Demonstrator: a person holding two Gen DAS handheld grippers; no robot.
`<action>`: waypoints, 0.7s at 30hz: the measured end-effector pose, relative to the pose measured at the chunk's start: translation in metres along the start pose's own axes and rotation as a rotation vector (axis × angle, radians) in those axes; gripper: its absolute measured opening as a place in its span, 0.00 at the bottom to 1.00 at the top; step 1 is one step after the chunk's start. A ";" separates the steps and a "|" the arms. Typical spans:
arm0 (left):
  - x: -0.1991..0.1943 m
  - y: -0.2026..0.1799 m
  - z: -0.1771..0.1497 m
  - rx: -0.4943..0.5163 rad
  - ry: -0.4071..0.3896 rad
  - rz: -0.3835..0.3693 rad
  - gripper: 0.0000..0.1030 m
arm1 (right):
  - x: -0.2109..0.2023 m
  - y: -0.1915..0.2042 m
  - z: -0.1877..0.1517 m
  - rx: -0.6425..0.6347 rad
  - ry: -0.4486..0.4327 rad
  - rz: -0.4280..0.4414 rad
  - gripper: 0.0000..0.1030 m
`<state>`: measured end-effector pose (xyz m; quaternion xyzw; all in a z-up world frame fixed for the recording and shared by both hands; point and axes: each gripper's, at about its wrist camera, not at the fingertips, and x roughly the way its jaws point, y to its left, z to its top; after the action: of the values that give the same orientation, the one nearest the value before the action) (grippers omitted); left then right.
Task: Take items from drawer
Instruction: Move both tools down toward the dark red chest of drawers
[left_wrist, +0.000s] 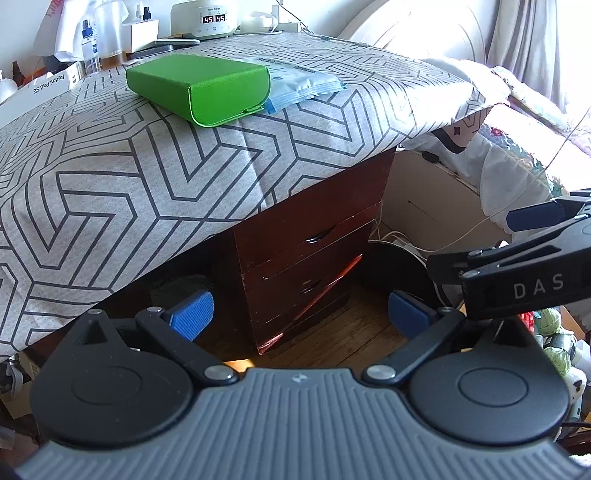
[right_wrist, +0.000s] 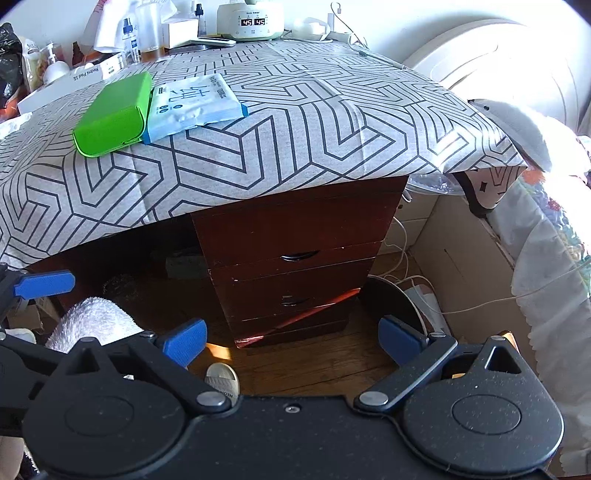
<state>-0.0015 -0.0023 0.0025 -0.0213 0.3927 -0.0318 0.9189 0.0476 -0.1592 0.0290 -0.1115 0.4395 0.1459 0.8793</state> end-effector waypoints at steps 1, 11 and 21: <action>0.001 0.001 0.000 -0.003 0.003 -0.004 1.00 | 0.000 0.000 0.000 -0.001 0.000 0.000 0.98; 0.009 0.006 -0.001 -0.036 0.025 -0.040 1.00 | 0.009 -0.003 0.001 0.044 0.042 -0.033 0.98; 0.058 0.006 -0.005 -0.082 0.119 -0.103 1.00 | 0.040 -0.018 -0.008 0.178 0.125 0.054 0.98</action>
<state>0.0348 -0.0009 -0.0429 -0.0769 0.4461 -0.0640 0.8894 0.0708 -0.1720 -0.0070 -0.0300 0.5075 0.1229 0.8523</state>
